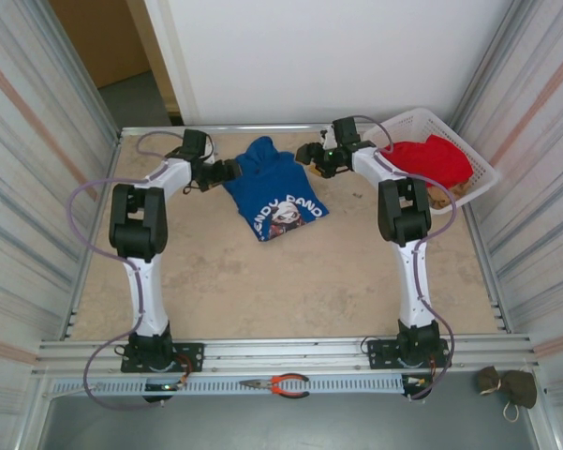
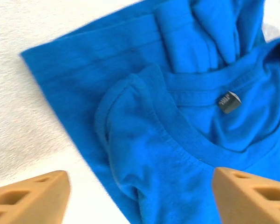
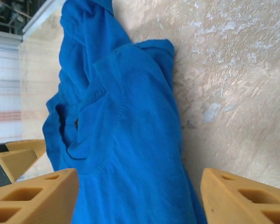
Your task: Fold the inside-out t-shirt
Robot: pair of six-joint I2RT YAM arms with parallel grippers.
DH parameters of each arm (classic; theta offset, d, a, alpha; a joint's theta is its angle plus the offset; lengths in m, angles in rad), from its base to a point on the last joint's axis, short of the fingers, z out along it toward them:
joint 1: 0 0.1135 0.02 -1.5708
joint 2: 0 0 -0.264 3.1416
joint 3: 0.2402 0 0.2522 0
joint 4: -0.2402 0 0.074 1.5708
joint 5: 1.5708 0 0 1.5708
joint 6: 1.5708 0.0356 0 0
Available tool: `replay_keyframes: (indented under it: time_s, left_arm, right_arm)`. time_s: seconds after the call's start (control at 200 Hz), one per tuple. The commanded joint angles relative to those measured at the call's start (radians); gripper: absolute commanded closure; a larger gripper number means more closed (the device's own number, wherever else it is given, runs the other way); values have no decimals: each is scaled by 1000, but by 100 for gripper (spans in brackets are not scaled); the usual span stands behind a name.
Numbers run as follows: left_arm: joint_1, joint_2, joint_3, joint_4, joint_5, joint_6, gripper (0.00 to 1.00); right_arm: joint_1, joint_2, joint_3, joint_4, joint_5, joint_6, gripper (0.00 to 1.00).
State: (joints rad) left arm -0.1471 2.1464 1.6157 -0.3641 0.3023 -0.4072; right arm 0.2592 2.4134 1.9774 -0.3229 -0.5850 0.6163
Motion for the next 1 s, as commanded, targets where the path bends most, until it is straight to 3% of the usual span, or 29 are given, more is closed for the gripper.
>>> replay_keyframes:
  time_s: [0.0, 0.035, 0.11, 0.245, 0.381, 0.546, 0.767, 0.892, 0.997]
  left_arm:
    - [2, -45, -16, 24, -69, -24, 11]
    - [4, -45, -13, 25, -75, -30, 6]
    - [12, -17, 21, 8, -62, -43, 4]
    - [13, 43, 103, -28, -33, -40, 3]
    - [14, 64, 153, -59, -18, -28, 3]
    - [10, 42, 147, -75, 9, -8, 3]
    - [-5, -34, 77, -82, 70, 22, 3]
    - [-24, -103, 23, -80, 110, 48, 3]
    - [-49, -135, 13, -96, 128, 107, 3]
  right_arm:
    - [-6, -37, 48, -31, 12, -49, 29]
    - [-5, -29, 64, -52, 5, -52, 30]
    - [6, -34, 50, -83, 20, -56, 34]
    - [48, -139, -149, -31, 104, -75, 42]
    - [83, -176, -253, -25, 103, -59, 45]
    - [107, -212, -363, -54, 144, -22, 49]
    - [130, -393, -701, -10, 210, 90, 58]
    - [161, -524, -873, 13, 209, 118, 59]
    - [148, -650, -894, -26, 241, 75, 52]
